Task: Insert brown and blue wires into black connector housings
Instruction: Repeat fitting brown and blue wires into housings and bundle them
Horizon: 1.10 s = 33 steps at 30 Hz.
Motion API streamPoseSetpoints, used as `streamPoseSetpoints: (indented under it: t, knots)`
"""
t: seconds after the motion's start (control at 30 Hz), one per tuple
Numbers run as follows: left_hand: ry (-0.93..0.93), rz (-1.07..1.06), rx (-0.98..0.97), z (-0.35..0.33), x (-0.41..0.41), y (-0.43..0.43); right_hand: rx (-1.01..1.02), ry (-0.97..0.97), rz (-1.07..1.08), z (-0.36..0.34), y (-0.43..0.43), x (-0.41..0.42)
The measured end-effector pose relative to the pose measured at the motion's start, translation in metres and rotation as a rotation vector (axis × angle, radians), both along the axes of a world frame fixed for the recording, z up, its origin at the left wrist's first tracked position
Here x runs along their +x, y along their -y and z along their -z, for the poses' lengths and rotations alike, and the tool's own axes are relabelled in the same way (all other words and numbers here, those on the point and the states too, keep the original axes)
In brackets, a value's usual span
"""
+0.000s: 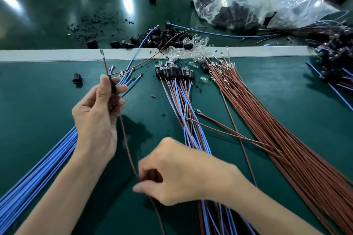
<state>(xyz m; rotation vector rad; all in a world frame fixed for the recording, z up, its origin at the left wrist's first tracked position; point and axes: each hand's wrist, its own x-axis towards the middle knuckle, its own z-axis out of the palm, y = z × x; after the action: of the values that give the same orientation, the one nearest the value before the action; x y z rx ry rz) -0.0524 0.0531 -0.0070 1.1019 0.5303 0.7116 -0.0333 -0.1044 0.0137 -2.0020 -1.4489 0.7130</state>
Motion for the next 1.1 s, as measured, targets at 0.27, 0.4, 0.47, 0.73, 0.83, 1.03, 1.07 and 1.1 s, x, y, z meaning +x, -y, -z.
streamPoseSetpoints:
  t: [0.27,0.4,0.47,0.73,0.83,1.03,1.07,1.1]
  knots:
    - [-0.009,-0.174,0.458,0.009,-0.002,0.005,0.067,0.435,0.187,0.004,-0.085,0.079]
    - [-0.029,-0.151,0.571,0.012,-0.001,0.008,0.033,0.443,0.194,0.014,-0.104,0.086]
    - [-0.040,-0.136,0.603,0.012,-0.001,0.007,0.060,0.471,0.190,0.015,-0.103,0.084]
    - [-0.202,-0.112,0.894,0.012,-0.003,0.009,0.261,0.677,0.306,0.007,-0.075,0.083]
    - [-0.237,-0.053,0.971,0.011,-0.005,0.014,0.414,0.617,0.475,0.001,-0.052,0.092]
    - [-0.191,0.111,1.024,0.010,-0.009,0.031,0.739,0.509,0.937,-0.015,-0.009,0.115]
    - [-0.176,0.131,0.980,0.010,-0.009,0.033,0.791,0.455,0.987,-0.016,-0.006,0.111]
    - [-0.157,0.149,0.926,0.010,-0.009,0.034,0.819,0.400,1.020,-0.015,-0.003,0.107]
